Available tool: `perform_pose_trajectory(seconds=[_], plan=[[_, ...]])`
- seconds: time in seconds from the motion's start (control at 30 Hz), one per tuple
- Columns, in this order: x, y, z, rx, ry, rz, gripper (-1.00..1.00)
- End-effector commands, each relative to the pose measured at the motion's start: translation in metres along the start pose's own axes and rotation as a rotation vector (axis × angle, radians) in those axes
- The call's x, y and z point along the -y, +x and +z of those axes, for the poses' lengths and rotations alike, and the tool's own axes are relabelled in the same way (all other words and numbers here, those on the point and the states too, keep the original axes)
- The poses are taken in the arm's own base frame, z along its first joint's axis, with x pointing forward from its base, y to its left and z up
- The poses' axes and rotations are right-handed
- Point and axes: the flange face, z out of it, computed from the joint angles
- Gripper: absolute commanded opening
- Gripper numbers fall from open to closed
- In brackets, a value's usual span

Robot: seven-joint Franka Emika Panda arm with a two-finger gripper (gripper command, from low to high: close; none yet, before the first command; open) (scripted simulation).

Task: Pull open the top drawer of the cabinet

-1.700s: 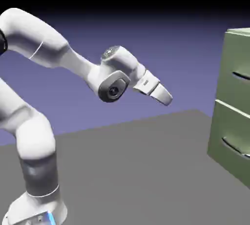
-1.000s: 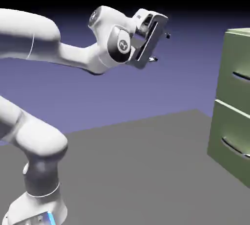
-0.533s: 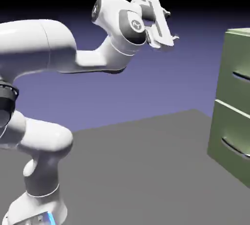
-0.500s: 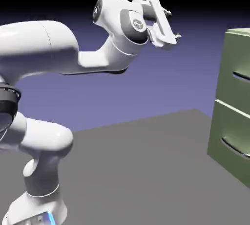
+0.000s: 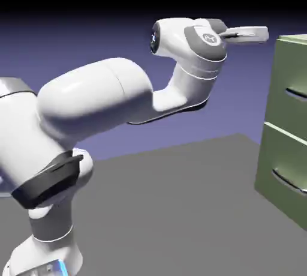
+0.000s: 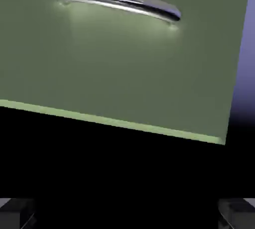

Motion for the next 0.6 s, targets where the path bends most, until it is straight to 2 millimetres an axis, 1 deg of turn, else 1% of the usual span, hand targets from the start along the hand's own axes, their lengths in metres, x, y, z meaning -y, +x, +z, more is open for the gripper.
perform_pose_trajectory(seconds=[0.0, 0.13, 0.27, 0.4, 0.57], plan=[[0.006, 0.004, 0.007, 0.006, 0.003, -0.063, 0.00], [0.027, 0.025, 0.038, 0.025, 0.021, -0.317, 0.00], [0.046, 0.054, 0.071, 0.034, 0.041, -0.578, 0.00], [0.063, 0.091, 0.105, 0.034, 0.059, -0.848, 0.00], [0.080, 0.146, 0.145, 0.026, 0.073, -1.198, 0.00]])
